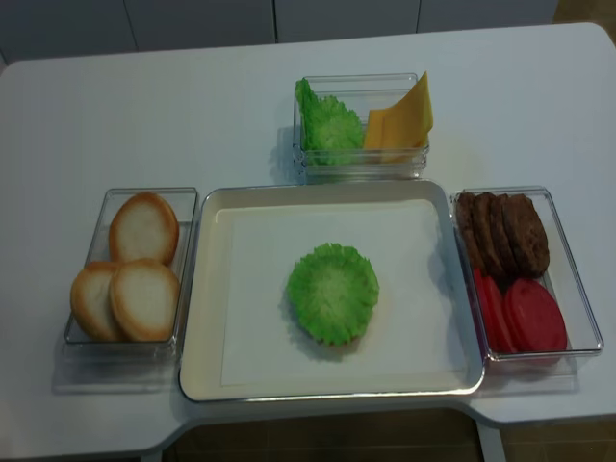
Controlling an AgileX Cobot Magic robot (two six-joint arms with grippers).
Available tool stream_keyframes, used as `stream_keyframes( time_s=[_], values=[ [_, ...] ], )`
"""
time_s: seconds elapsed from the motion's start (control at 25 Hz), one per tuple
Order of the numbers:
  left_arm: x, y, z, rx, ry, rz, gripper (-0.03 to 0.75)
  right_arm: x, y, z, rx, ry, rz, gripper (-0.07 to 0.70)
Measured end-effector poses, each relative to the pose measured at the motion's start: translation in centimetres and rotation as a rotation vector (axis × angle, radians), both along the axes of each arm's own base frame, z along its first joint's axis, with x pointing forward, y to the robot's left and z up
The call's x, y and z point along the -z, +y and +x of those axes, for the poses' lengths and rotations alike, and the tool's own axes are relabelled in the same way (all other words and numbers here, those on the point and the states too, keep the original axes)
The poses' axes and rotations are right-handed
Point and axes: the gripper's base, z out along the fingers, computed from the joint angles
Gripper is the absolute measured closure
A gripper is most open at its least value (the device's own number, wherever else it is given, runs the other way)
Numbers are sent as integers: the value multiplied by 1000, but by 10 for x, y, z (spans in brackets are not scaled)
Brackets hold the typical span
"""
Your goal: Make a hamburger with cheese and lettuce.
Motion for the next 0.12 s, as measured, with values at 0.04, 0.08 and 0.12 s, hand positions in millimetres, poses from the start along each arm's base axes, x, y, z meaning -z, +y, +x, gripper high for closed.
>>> stream_keyframes(
  time_s=[0.04, 0.08, 0.12],
  values=[
    [0, 0, 0, 0, 0, 0, 288, 0, 0, 0, 0, 0, 0, 236],
    [0, 0, 0, 0, 0, 0, 288, 0, 0, 0, 0, 0, 0, 236],
    [0, 0, 0, 0, 0, 0, 288, 0, 0, 0, 0, 0, 0, 236]
  ],
)
